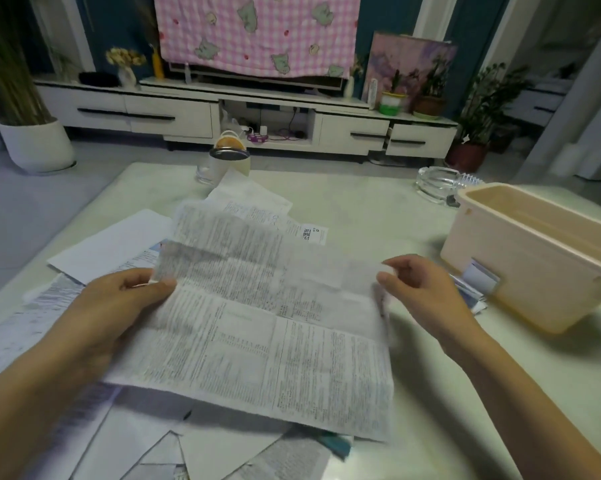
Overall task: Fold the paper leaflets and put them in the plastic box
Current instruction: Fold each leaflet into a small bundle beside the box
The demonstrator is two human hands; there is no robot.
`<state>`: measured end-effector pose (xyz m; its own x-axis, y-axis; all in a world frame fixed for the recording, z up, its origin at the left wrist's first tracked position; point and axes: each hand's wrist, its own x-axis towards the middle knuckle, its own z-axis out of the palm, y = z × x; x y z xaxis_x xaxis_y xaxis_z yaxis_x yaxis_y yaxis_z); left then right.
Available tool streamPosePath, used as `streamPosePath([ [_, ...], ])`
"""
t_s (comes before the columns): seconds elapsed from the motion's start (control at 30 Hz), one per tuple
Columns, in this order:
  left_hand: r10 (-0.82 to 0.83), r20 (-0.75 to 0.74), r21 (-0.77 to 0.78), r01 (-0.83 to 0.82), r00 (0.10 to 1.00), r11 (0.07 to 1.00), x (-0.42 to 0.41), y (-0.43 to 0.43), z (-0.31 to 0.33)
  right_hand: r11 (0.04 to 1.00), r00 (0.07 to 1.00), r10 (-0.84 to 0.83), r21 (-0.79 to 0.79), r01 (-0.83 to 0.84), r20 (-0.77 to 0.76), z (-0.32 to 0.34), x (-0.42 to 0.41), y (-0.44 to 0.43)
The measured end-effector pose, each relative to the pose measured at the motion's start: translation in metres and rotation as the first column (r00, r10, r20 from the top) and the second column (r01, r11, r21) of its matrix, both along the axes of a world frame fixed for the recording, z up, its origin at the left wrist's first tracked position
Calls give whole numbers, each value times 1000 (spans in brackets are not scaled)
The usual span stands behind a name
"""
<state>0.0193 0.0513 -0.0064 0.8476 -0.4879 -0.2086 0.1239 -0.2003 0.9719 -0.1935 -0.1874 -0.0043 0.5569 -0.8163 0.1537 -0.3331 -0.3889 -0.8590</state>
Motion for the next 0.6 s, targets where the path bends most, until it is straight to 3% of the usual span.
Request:
streamPosePath([
  [0.13,34,-168,-53,-44,985,998,5,1,-1,898,992,24,433,-75,123,2,0,1],
  [0.2,36,-217,-71,-53,976,996,8,1,-3,835,989,68,535,-127,129,2,0,6],
  [0.47,-1,-322,-104,-35,947,994,-1,-1,2,775,994,7,627,-76,112,-2,8,15],
  [0.6,-91,-296,-133,53,951,990,-8,-1,6,833,998,14,552,-41,53,-1,11,23],
])
